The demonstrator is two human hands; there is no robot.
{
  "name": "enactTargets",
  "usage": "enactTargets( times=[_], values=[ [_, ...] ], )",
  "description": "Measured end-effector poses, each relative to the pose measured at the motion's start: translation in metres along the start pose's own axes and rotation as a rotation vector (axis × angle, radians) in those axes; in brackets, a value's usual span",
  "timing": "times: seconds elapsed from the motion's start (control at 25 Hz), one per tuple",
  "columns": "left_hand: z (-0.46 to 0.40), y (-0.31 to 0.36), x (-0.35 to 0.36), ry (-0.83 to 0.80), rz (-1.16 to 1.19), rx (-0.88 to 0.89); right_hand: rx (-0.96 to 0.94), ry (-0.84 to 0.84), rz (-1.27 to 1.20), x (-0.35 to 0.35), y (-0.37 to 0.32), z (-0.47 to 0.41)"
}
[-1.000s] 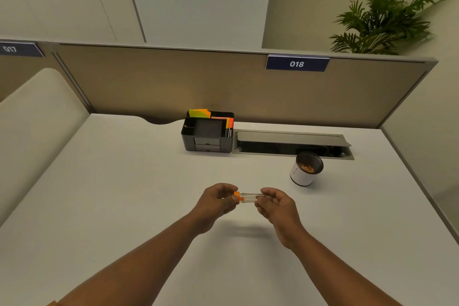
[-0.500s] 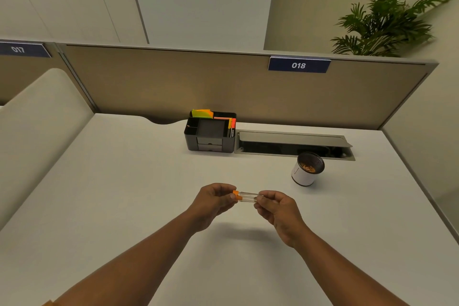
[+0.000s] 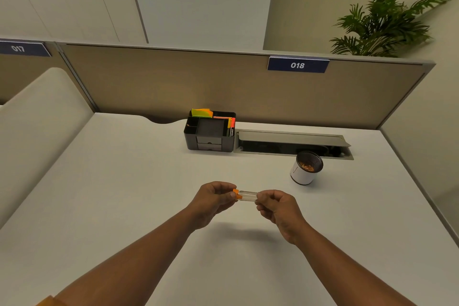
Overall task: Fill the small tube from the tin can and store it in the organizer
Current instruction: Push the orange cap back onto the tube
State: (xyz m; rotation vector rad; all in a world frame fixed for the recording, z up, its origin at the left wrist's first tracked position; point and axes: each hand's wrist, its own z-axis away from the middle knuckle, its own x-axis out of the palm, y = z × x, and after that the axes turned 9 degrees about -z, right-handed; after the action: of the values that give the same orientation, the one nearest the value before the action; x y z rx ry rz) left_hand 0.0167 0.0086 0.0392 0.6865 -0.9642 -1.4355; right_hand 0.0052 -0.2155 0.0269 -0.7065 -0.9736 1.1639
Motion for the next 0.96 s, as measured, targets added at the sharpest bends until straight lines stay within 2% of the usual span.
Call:
enactTargets(
  times=[0.96],
  values=[
    [0.0048,0.0012,0.0065,0.010,-0.021,-0.003,0.005,0.000,-0.077,-0.0021,-0.0004,0.0018]
  ],
)
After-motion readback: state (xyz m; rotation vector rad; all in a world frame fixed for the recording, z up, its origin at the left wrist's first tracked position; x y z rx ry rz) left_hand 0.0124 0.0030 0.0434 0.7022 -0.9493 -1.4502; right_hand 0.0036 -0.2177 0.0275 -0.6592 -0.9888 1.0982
